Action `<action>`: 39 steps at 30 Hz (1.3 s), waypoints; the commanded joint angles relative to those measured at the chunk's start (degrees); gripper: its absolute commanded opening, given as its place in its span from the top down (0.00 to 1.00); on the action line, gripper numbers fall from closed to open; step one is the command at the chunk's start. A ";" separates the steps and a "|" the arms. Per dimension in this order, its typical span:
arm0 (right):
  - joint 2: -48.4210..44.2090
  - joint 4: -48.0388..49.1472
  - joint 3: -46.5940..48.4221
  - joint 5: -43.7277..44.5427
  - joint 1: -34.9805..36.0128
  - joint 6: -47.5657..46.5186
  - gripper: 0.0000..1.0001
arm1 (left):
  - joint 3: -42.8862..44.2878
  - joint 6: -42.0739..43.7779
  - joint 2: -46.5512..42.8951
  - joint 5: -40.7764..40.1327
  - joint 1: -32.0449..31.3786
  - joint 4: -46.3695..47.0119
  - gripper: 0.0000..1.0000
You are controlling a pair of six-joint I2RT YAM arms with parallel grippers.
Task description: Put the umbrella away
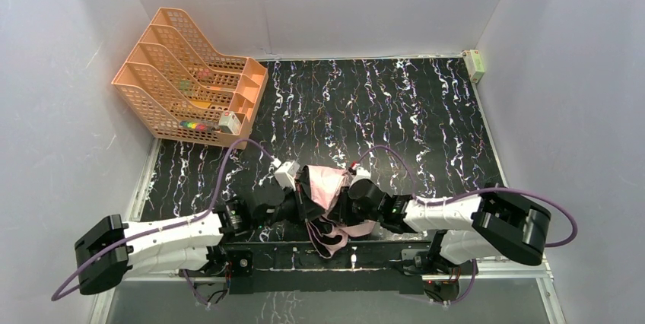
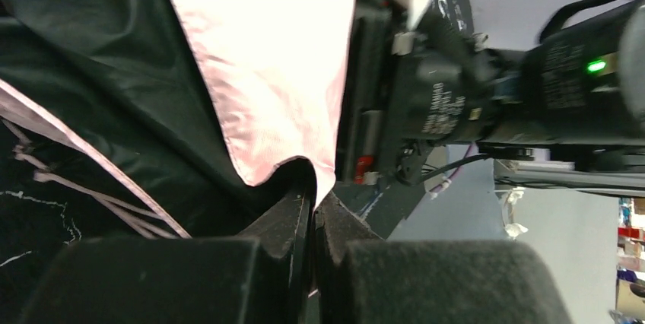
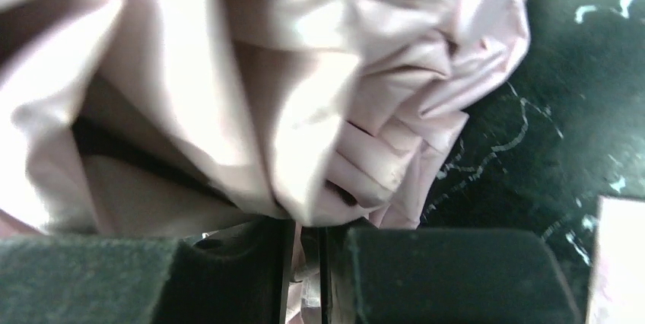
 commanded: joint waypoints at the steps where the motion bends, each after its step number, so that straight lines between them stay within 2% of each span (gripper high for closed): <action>1: -2.84 -16.65 -1.11 3.15 0.28 -2.37 0.75 | -4.95 -3.63 0.48 -9.21 -3.86 11.21 1.00; 12: -18.43 -30.39 2.62 7.41 0.28 -3.07 0.66 | -10.79 -6.28 7.54 -12.84 -6.29 17.50 1.00; 21: -25.29 -32.52 9.79 8.92 0.28 -6.72 0.58 | -11.11 -7.05 13.30 -13.63 -7.33 21.05 1.00; 24: -26.13 -29.44 11.40 8.28 0.28 -8.73 0.57 | -10.87 -6.96 14.03 -13.90 -7.37 21.16 1.00; 30: -20.88 -23.67 13.67 5.41 0.28 -11.38 0.63 | -10.14 -6.47 14.36 -13.83 -7.42 21.13 1.00; 35: -17.74 -30.02 14.71 9.21 0.24 -7.54 0.71 | -9.92 -6.35 13.72 -13.65 -7.42 20.88 1.00; 39: -18.41 -31.87 11.74 8.92 0.28 -6.05 0.77 | -9.47 -6.38 12.90 -13.19 -7.43 20.56 1.00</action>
